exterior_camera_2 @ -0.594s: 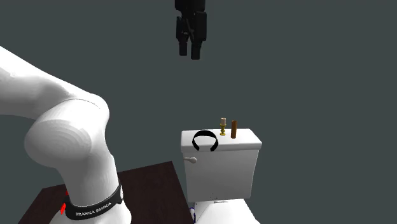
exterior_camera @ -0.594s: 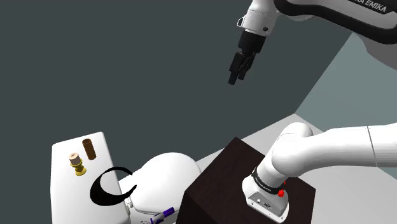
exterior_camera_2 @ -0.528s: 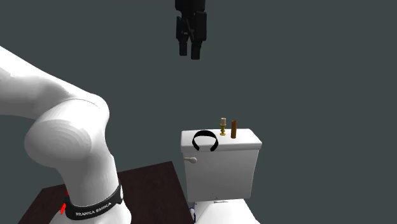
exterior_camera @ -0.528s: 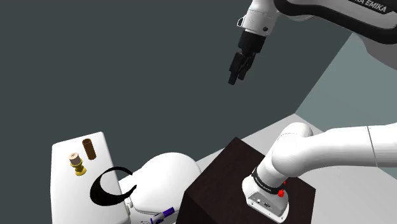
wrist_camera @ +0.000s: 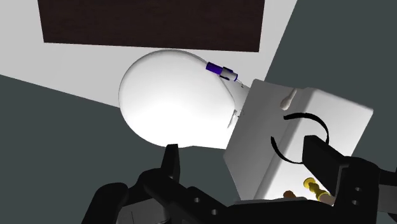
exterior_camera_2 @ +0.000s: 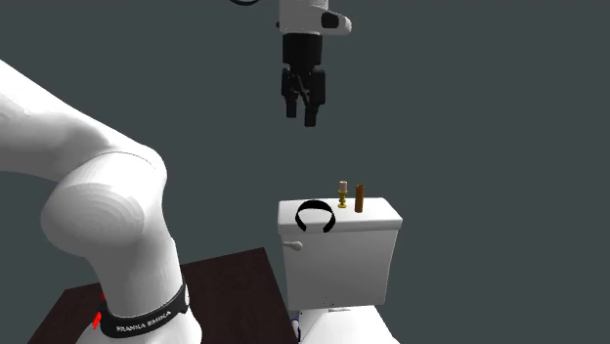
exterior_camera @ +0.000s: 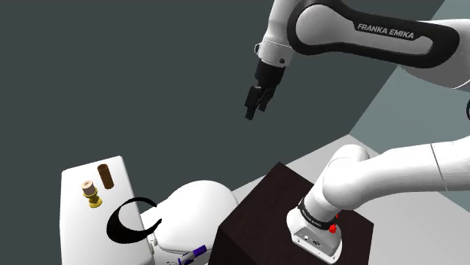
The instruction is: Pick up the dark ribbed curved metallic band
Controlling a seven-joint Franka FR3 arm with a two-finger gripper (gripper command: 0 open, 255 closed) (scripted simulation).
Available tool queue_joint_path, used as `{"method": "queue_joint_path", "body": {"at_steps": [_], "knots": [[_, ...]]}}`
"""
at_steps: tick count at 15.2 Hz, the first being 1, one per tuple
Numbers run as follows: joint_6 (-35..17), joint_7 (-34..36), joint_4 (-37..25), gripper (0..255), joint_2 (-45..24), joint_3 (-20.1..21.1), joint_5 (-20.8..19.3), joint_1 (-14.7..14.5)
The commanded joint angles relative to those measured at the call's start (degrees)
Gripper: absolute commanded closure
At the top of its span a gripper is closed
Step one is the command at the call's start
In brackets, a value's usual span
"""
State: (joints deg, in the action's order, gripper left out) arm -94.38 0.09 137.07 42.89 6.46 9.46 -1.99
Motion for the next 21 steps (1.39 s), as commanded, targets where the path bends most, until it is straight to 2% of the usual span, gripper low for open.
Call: {"method": "queue_joint_path", "body": {"at_steps": [1,8,13,17,21], "knots": [[-4.4,0.3,2.1,0,-1.8,1.4,0.5,-0.4],[-18.3,2.9,5.6,0,-11.1,7.4,1.9,-2.0],[-28.1,5.5,5.6,0,-20.2,11.7,1.2,-2.4],[-35.5,8.5,4.2,0,-28.7,15.0,-1.2,-2.2],[-42.0,13.1,1.6,0,-38.0,17.9,-6.2,-1.8]]}}
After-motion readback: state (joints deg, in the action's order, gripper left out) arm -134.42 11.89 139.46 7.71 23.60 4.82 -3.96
